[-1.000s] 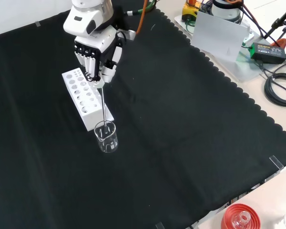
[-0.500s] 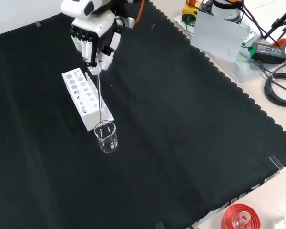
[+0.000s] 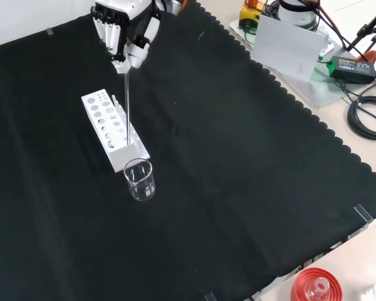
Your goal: Put the glass rod back on the white test tube rack.
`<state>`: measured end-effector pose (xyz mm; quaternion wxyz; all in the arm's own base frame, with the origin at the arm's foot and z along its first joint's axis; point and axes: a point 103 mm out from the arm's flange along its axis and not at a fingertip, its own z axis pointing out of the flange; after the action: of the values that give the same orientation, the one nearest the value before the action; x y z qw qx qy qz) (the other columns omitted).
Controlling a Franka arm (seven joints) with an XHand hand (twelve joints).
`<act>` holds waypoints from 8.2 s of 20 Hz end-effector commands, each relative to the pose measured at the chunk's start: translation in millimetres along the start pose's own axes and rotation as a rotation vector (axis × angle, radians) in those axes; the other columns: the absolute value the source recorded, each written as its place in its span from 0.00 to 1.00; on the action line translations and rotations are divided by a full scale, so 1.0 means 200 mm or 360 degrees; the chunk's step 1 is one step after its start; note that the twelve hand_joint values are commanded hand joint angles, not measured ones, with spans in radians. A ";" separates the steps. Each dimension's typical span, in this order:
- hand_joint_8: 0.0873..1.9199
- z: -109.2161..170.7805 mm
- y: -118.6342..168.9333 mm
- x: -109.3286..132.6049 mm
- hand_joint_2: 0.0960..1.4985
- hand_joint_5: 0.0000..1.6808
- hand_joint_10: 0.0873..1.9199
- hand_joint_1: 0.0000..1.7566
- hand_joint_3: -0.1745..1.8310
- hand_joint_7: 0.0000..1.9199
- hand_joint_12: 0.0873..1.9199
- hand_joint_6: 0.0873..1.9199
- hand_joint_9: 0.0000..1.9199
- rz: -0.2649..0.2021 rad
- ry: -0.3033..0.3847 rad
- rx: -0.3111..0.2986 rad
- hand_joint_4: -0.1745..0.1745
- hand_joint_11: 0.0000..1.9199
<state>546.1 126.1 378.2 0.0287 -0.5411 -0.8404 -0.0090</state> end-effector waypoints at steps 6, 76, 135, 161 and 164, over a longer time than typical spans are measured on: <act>0.41 -0.06 -0.18 -0.16 0.68 0.64 0.20 0.74 0.07 0.65 0.33 0.27 0.89 0.0147 0.0010 -0.0014 0.00 0.81; 0.40 0.34 -0.34 -0.70 0.68 0.65 0.19 0.74 0.07 0.66 0.33 0.27 0.90 0.0325 0.0044 0.0172 0.00 0.81; 0.27 0.54 -0.15 -0.77 0.67 0.59 0.16 0.76 0.05 0.68 0.28 0.40 0.89 0.0275 0.0088 0.0300 0.00 0.85; 0.31 0.35 -0.24 -0.79 0.58 0.27 0.00 0.76 0.00 0.54 0.18 0.44 0.97 0.0328 0.0133 0.0286 0.00 0.95; 0.31 0.32 -0.27 -0.81 0.58 0.32 0.00 0.75 0.00 0.55 0.17 0.44 0.98 0.0356 0.0107 0.0317 0.00 0.95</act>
<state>565.9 -33.0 300.9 0.1126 -0.6182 -0.7765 0.0467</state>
